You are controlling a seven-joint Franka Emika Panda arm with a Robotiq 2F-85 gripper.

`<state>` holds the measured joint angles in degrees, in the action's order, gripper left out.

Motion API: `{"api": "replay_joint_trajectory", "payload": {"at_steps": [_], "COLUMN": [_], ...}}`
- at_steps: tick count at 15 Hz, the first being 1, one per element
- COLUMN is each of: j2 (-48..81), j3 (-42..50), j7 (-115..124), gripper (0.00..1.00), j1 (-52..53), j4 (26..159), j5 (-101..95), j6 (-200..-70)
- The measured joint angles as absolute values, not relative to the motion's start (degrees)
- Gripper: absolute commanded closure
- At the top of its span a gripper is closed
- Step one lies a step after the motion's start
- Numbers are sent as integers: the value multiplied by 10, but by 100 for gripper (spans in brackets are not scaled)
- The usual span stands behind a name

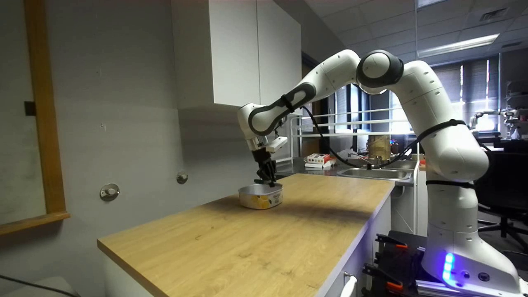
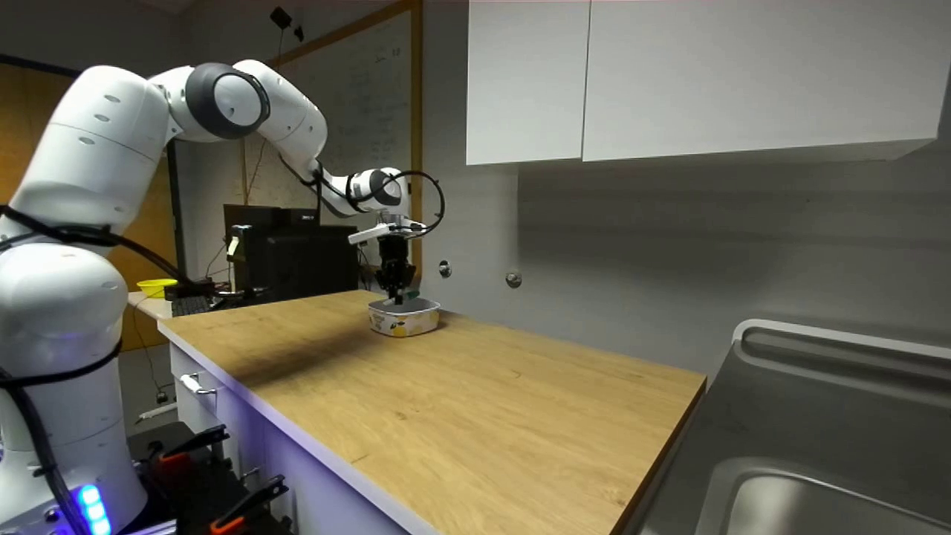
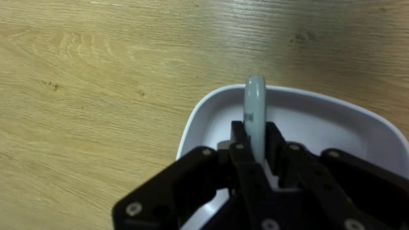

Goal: Put the marker on the table in the bowl

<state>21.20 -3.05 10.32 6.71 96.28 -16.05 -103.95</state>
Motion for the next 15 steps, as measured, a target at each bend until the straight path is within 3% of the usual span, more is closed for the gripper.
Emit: {"api": "replay_joint_trajectory", "payload": {"at_steps": [1,2,3,10,15], "j2": [219,226,232,245,245], "j3": [-28,-26,-24,-19,-19], "j7": [103,103,103,103,103], "gripper": [91,65,56,4,0], "j1": [67,67,67,69,72], "j4": [957,951,946,922,918], "j5": [-161,-161,-161,-161,-161], "j6": [-1037,-1033,-1030,-1003,-997]}}
